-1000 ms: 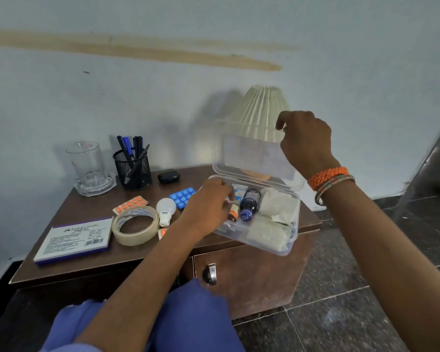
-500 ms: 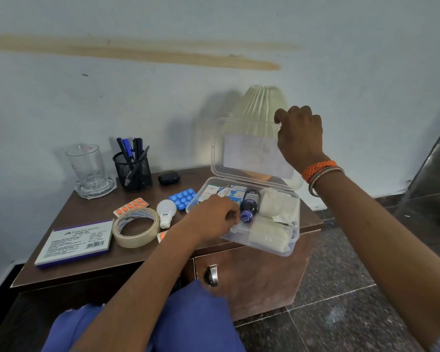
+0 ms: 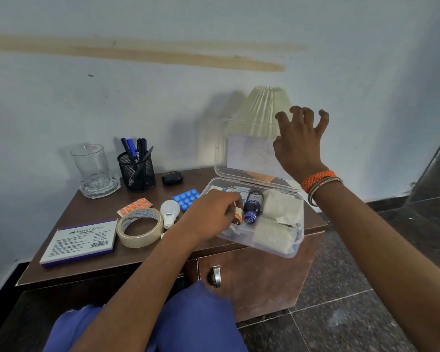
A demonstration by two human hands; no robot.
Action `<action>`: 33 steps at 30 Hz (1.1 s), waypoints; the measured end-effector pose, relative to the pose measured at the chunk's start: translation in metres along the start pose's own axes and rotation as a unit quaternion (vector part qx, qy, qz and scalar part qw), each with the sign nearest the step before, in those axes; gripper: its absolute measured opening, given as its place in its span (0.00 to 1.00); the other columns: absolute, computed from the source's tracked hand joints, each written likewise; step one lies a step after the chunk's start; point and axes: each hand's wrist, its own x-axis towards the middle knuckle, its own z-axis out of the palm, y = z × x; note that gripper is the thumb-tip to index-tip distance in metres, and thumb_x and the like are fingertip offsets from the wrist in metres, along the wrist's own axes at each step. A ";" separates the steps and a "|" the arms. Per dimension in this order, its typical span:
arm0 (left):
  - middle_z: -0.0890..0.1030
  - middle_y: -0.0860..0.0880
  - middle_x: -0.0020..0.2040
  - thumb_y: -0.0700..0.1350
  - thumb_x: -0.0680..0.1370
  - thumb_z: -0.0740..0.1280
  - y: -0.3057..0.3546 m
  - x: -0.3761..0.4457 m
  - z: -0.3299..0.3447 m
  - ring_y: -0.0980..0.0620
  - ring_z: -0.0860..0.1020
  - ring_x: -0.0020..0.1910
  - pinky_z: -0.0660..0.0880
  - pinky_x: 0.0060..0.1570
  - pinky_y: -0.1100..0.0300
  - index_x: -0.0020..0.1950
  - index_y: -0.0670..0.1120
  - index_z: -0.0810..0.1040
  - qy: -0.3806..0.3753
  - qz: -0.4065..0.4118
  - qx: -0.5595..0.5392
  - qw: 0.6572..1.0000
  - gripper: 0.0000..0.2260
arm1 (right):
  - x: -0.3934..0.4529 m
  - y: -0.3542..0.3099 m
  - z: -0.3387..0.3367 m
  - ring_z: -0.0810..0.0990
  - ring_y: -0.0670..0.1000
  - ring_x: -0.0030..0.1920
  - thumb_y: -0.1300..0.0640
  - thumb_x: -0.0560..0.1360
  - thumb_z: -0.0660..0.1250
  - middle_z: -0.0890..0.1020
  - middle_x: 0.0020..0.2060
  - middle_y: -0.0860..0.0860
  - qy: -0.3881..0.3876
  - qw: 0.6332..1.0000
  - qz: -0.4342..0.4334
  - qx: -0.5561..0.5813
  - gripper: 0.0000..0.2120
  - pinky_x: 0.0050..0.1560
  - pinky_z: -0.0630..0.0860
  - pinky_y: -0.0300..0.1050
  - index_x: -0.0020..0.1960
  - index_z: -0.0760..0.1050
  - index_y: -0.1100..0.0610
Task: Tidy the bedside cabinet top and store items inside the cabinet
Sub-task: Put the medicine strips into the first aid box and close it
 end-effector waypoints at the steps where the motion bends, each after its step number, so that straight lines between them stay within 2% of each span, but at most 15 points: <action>1: 0.82 0.49 0.50 0.43 0.78 0.59 0.000 0.000 -0.001 0.52 0.76 0.49 0.76 0.49 0.51 0.54 0.50 0.77 0.003 0.000 -0.001 1.000 0.09 | -0.001 -0.001 -0.001 0.67 0.63 0.65 0.64 0.69 0.65 0.71 0.62 0.62 0.001 1.000 0.001 0.001 0.21 0.69 0.50 0.65 0.62 0.71 0.60; 4: 0.82 0.51 0.47 0.43 0.77 0.61 -0.002 0.000 -0.004 0.53 0.77 0.48 0.76 0.47 0.52 0.54 0.51 0.78 0.026 -0.004 -0.006 1.000 0.09 | -0.004 -0.008 -0.007 0.66 0.64 0.67 0.64 0.67 0.65 0.71 0.63 0.63 0.023 0.999 0.003 0.022 0.22 0.69 0.50 0.66 0.62 0.71 0.60; 6: 0.82 0.51 0.49 0.43 0.77 0.61 -0.004 -0.002 -0.011 0.52 0.78 0.49 0.76 0.47 0.54 0.55 0.51 0.78 0.042 -0.012 -0.007 0.999 0.10 | -0.009 -0.016 -0.013 0.66 0.63 0.67 0.65 0.66 0.65 0.71 0.63 0.62 0.048 0.998 -0.004 0.049 0.23 0.69 0.50 0.65 0.61 0.72 0.59; 9: 0.82 0.51 0.52 0.42 0.78 0.61 -0.012 -0.007 -0.028 0.53 0.79 0.50 0.77 0.51 0.53 0.56 0.50 0.79 0.074 -0.033 -0.009 0.997 0.10 | -0.015 -0.038 -0.024 0.69 0.61 0.65 0.63 0.66 0.65 0.74 0.61 0.59 0.092 0.990 -0.029 0.098 0.21 0.68 0.48 0.59 0.59 0.74 0.57; 13: 0.83 0.52 0.48 0.42 0.76 0.62 -0.041 -0.020 -0.050 0.52 0.80 0.47 0.77 0.51 0.50 0.53 0.50 0.79 0.140 -0.073 -0.019 0.987 0.09 | -0.024 -0.076 -0.036 0.74 0.58 0.61 0.63 0.66 0.65 0.78 0.55 0.55 0.118 0.973 -0.062 0.188 0.18 0.67 0.50 0.56 0.55 0.77 0.54; 17: 0.81 0.54 0.44 0.40 0.76 0.63 -0.068 -0.038 -0.069 0.56 0.78 0.43 0.77 0.49 0.54 0.51 0.51 0.80 0.164 -0.118 -0.020 0.979 0.09 | -0.030 -0.114 -0.037 0.76 0.56 0.58 0.64 0.66 0.65 0.79 0.50 0.52 0.104 0.962 -0.096 0.234 0.17 0.66 0.50 0.53 0.54 0.77 0.53; 20: 0.81 0.53 0.43 0.39 0.75 0.64 -0.088 -0.050 -0.074 0.54 0.79 0.42 0.78 0.47 0.53 0.51 0.51 0.79 0.144 -0.149 -0.016 0.978 0.10 | -0.030 -0.136 -0.033 0.74 0.55 0.59 0.63 0.69 0.64 0.79 0.51 0.52 0.030 0.959 -0.128 0.252 0.16 0.66 0.48 0.52 0.55 0.77 0.53; 24: 0.80 0.52 0.46 0.39 0.73 0.64 -0.108 -0.060 -0.074 0.51 0.78 0.47 0.77 0.49 0.52 0.53 0.51 0.77 0.097 -0.186 -0.009 0.978 0.12 | -0.017 -0.161 -0.012 0.70 0.53 0.63 0.64 0.73 0.62 0.77 0.55 0.50 -0.155 0.946 -0.173 0.224 0.16 0.68 0.50 0.54 0.58 0.76 0.50; 28: 0.79 0.49 0.52 0.40 0.74 0.63 -0.121 -0.059 -0.071 0.49 0.76 0.51 0.75 0.53 0.48 0.61 0.51 0.72 0.062 -0.198 -0.017 0.978 0.17 | 0.001 -0.176 0.023 0.69 0.53 0.65 0.67 0.74 0.61 0.76 0.62 0.49 -0.320 0.895 -0.254 0.179 0.21 0.66 0.55 0.57 0.60 0.76 0.47; 30: 0.78 0.48 0.53 0.41 0.74 0.63 -0.124 -0.055 -0.071 0.49 0.76 0.52 0.75 0.54 0.48 0.65 0.50 0.68 0.046 -0.196 -0.010 0.979 0.19 | 0.010 -0.180 0.039 0.70 0.53 0.65 0.67 0.74 0.62 0.75 0.62 0.50 -0.364 0.876 -0.278 0.150 0.20 0.65 0.57 0.56 0.61 0.76 0.48; 33: 0.78 0.48 0.51 0.40 0.74 0.62 -0.130 -0.048 -0.069 0.49 0.76 0.50 0.75 0.52 0.48 0.66 0.50 0.67 0.041 -0.196 -0.009 0.980 0.20 | 0.017 -0.187 0.060 0.69 0.52 0.67 0.61 0.72 0.70 0.75 0.64 0.49 -0.408 0.857 -0.295 0.106 0.22 0.66 0.58 0.56 0.64 0.73 0.49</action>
